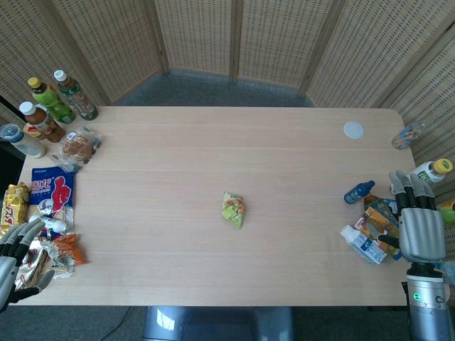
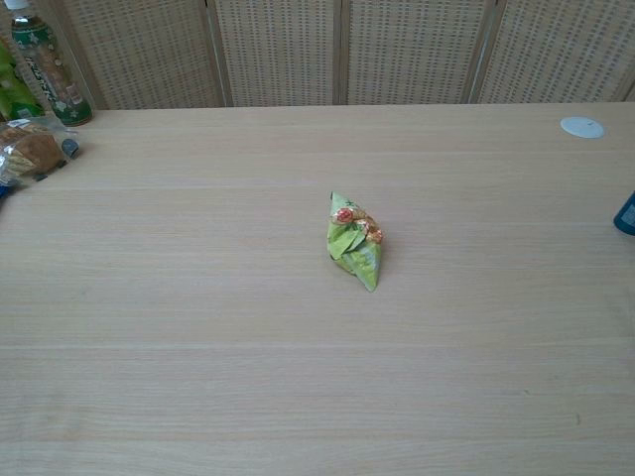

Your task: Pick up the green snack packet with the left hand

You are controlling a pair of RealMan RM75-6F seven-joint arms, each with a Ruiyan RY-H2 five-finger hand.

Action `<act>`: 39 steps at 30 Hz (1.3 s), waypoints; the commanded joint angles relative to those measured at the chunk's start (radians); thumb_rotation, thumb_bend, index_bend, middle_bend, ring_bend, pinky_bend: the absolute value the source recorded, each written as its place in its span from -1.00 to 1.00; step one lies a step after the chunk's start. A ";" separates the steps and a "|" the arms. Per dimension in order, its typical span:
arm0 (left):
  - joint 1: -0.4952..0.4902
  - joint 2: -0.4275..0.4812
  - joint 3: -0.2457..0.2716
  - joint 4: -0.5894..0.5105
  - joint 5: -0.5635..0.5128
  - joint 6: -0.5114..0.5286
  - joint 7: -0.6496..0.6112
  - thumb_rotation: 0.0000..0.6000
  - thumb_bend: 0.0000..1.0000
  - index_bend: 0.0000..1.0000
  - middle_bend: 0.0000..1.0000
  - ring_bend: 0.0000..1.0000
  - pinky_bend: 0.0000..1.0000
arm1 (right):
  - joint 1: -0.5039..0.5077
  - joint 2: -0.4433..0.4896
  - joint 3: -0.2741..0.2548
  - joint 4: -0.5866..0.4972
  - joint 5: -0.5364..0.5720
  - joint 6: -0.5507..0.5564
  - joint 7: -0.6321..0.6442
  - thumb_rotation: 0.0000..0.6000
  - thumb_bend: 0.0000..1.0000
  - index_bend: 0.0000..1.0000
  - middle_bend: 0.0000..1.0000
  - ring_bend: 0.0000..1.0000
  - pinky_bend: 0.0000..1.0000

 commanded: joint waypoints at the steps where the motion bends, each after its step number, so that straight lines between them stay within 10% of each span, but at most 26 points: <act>1: -0.001 -0.002 0.000 0.004 0.000 -0.003 -0.004 1.00 -0.31 -0.90 -0.88 -1.00 -1.00 | -0.001 -0.001 -0.001 -0.008 -0.002 0.000 -0.004 0.84 -0.88 -1.00 -1.00 -1.00 -1.00; 15: -0.034 0.022 -0.013 0.000 0.015 -0.030 -0.006 1.00 -0.31 -0.90 -0.89 -1.00 -1.00 | -0.022 0.010 -0.016 -0.029 0.021 -0.012 0.002 0.84 -0.88 -1.00 -1.00 -1.00 -1.00; 39: -0.438 -0.062 -0.166 -0.018 -0.069 -0.508 0.050 1.00 -0.31 -1.00 -1.00 -1.00 -1.00 | -0.062 0.036 -0.064 -0.034 -0.047 0.002 0.012 0.84 -0.89 -1.00 -1.00 -1.00 -1.00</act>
